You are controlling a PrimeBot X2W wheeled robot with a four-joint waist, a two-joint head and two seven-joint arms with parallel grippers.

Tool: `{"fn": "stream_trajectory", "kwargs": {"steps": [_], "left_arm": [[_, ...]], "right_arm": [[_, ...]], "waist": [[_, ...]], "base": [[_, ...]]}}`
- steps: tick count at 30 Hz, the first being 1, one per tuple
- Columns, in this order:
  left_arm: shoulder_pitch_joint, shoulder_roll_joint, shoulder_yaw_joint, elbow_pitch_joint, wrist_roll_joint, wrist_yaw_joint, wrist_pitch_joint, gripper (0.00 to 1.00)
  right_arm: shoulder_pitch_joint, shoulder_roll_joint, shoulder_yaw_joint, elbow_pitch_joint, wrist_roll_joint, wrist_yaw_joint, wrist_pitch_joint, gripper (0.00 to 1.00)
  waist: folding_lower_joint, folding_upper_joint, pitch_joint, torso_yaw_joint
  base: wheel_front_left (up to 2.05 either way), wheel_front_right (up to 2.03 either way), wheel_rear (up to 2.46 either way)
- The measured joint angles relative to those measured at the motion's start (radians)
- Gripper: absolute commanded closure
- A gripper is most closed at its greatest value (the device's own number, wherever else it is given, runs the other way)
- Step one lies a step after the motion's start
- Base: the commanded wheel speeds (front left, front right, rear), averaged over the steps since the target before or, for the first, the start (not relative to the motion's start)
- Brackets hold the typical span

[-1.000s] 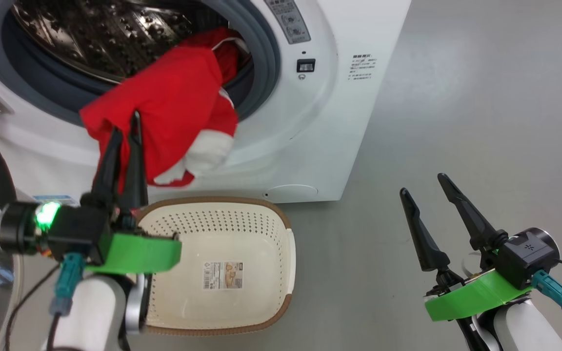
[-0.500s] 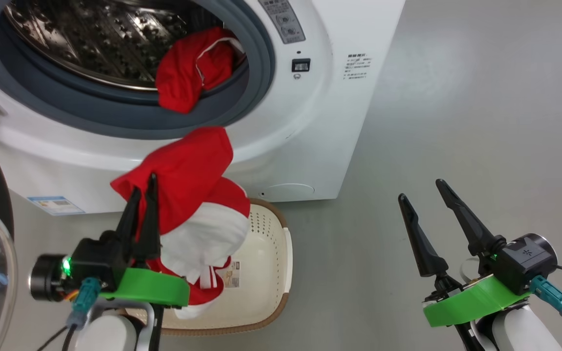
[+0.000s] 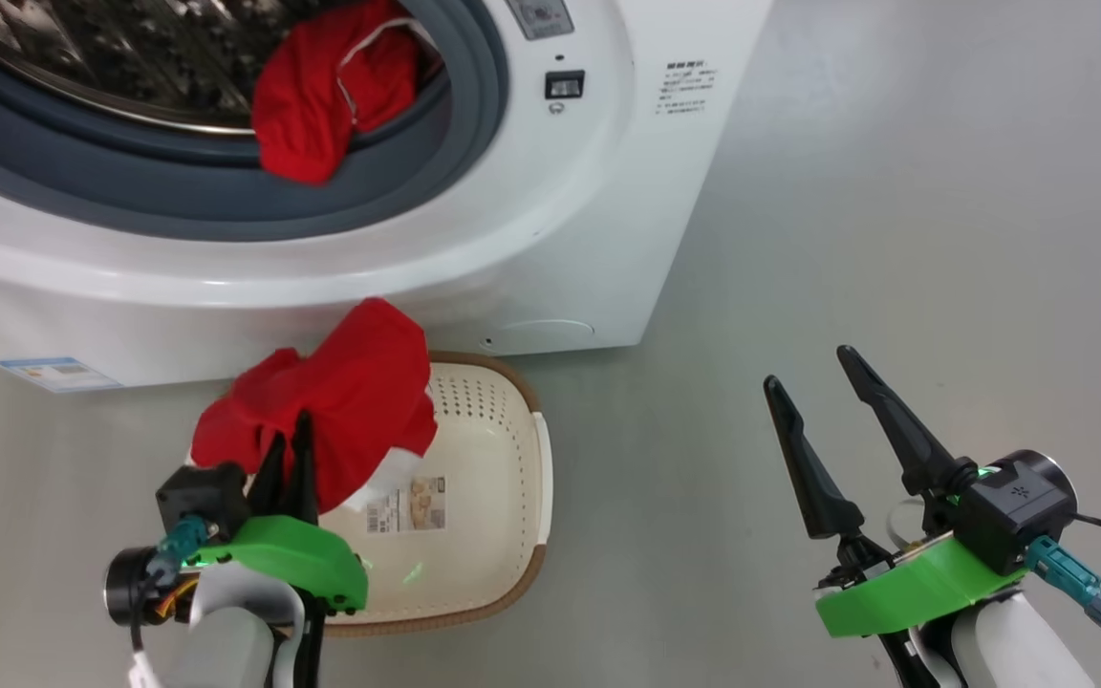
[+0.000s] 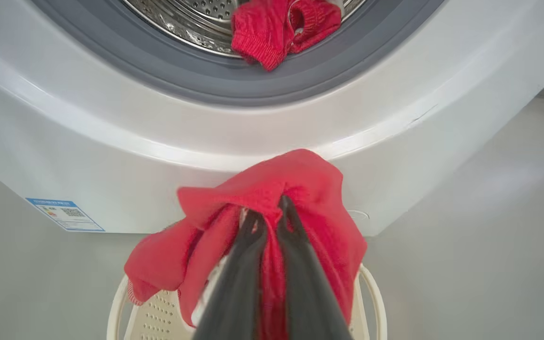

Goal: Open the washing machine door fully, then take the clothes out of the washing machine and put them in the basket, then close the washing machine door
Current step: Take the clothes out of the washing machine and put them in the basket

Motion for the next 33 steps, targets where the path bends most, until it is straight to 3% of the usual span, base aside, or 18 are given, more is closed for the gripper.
{"fn": "stream_trajectory", "kwargs": {"steps": [9, 18, 25, 33], "left_arm": [[-0.138, -0.020, 0.032, 0.296, -0.068, -0.076, -0.003, 1.00], [-0.291, -0.030, 0.003, 0.547, -0.061, -0.105, 0.004, 1.00], [-0.349, -0.027, -0.028, 0.659, -0.044, -0.122, 0.035, 1.00], [-0.363, -0.025, -0.064, 0.691, -0.017, -0.132, 0.083, 1.00]], "right_arm": [[-0.038, 0.007, 0.002, -0.001, 0.001, 0.000, 0.000, 0.00], [-0.085, 0.007, 0.016, -0.005, 0.002, 0.000, 0.000, 0.00], [-0.117, 0.007, 0.027, -0.006, 0.011, 0.000, 0.000, 0.00], [-0.126, 0.007, 0.028, -0.007, 0.011, 0.000, 0.000, 0.00]], "waist": [[0.0000, 0.0000, 0.068, -0.029], [0.0000, 0.0000, 0.142, -0.054], [0.0000, 0.0000, 0.196, -0.079], [0.0000, 0.0000, 0.242, -0.095]], "base": [[0.00, 0.00, 0.00], [0.00, 0.00, 0.00], [0.00, 0.00, 0.00], [0.00, 0.00, 0.00]]}}
